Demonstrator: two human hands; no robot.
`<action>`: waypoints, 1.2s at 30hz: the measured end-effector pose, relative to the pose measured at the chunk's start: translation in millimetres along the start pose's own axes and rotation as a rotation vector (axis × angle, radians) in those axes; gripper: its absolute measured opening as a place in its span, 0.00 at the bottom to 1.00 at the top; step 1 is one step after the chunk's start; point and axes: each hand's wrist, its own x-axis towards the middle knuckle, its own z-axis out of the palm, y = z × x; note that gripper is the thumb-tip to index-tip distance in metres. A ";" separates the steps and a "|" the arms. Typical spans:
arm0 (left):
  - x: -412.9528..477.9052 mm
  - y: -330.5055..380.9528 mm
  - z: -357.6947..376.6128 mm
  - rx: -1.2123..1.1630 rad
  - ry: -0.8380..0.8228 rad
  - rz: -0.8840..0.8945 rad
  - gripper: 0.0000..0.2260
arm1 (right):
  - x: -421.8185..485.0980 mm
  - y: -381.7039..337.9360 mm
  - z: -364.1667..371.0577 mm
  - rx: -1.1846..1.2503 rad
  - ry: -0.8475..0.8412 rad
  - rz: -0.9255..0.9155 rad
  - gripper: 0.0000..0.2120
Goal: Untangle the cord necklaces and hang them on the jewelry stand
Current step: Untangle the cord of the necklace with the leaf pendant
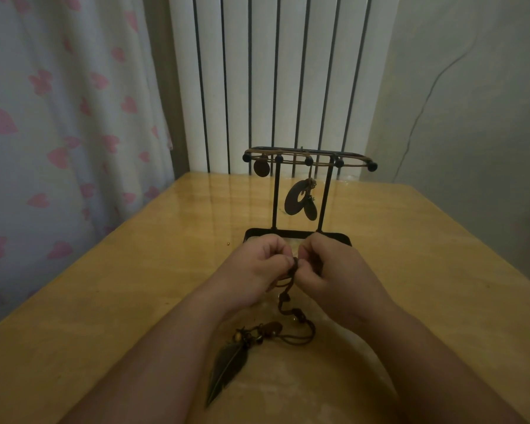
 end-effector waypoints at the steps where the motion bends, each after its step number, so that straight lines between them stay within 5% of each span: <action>1: 0.2 0.1 0.1 0.000 0.006 -0.002 0.10 | -0.2 0.0 0.2 0.000 -0.003 0.000 0.05; 36: -3.9 4.5 0.5 -0.057 -0.052 -0.029 0.13 | -0.4 1.3 -0.1 0.001 -0.039 -0.053 0.04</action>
